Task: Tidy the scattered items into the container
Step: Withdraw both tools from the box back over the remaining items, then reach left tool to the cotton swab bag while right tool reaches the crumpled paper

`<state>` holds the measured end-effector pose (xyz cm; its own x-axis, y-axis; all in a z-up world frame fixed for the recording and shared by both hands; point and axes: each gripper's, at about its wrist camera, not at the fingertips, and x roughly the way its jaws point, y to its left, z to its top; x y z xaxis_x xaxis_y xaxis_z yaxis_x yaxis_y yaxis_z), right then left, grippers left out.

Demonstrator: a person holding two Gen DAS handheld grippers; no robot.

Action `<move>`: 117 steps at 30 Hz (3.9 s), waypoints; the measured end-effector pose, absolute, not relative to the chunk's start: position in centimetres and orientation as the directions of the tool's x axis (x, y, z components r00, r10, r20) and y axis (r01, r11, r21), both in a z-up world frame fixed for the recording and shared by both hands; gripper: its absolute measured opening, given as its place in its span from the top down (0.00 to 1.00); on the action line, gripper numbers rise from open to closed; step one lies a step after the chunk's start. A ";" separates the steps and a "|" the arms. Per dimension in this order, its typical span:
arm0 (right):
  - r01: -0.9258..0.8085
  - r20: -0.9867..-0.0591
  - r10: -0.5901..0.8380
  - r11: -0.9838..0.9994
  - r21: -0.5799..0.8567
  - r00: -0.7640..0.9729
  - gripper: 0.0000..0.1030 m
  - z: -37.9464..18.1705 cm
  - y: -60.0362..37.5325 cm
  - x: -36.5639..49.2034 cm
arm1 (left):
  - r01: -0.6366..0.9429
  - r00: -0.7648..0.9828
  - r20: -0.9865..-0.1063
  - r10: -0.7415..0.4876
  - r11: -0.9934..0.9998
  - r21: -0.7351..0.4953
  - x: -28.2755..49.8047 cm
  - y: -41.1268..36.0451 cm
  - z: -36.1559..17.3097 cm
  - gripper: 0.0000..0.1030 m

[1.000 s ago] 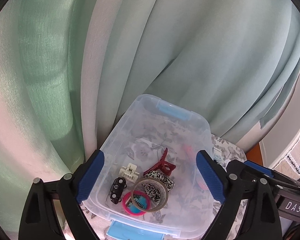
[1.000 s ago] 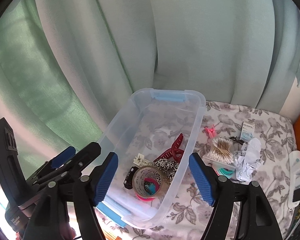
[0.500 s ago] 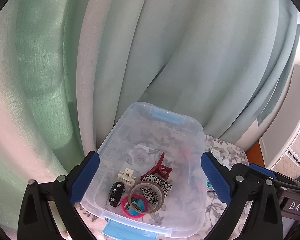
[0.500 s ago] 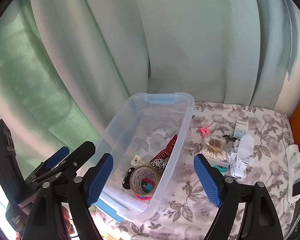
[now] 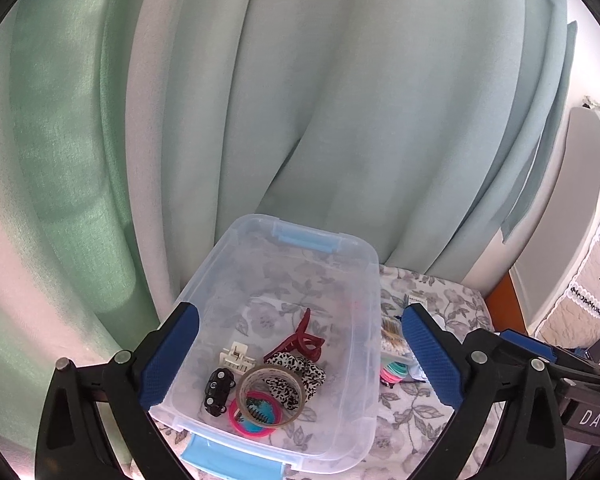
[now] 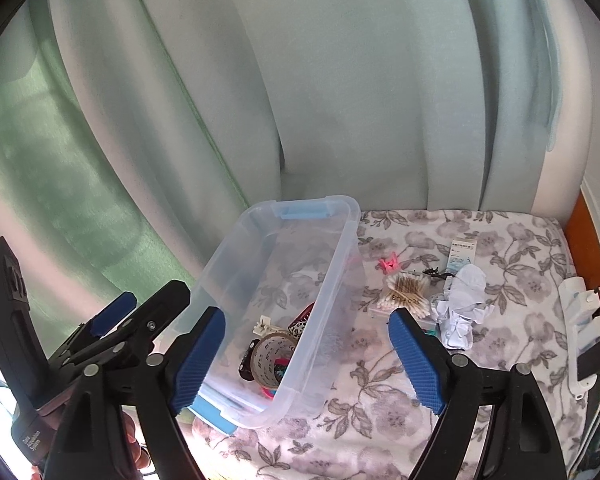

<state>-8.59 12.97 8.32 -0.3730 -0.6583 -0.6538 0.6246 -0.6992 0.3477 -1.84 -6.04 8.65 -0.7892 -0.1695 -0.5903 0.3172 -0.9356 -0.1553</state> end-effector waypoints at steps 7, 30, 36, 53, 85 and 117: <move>0.607 -0.634 -0.667 -0.705 0.367 -0.391 0.16 8.4 15.0 -8.9 | 0.288 -0.789 -0.597 -0.145 -0.946 -0.152 -2.4 -4.3 8.9 0.02; 0.524 -0.619 -0.641 -0.754 0.396 -0.454 0.16 7.4 22.2 -10.3 | 0.197 -0.732 -0.676 -0.088 -0.977 -0.086 -5.1 2.6 7.3 0.02; 0.497 -0.623 -0.632 -0.765 0.409 -0.461 0.16 6.5 24.0 -10.8 | 0.173 -0.715 -0.695 -0.078 -0.983 -0.068 -5.7 4.3 6.7 0.02; 0.405 -0.641 -0.598 -0.800 0.442 -0.482 0.00 4.0 28.5 -12.4 | 0.117 -0.696 -0.718 0.002 -0.986 -0.117 -7.2 7.7 4.6 0.02; 0.353 -0.696 -0.542 -0.839 0.415 -0.470 0.00 -1.7 29.5 -15.4 | 0.077 -0.624 -0.779 0.060 -0.987 -0.138 -10.9 9.1 -2.4 0.01; 0.357 -0.690 -0.558 -0.829 0.431 -0.462 0.00 -4.9 29.3 -19.3 | 0.341 -0.510 -0.857 0.072 -0.898 -0.278 -16.2 5.4 -7.9 0.02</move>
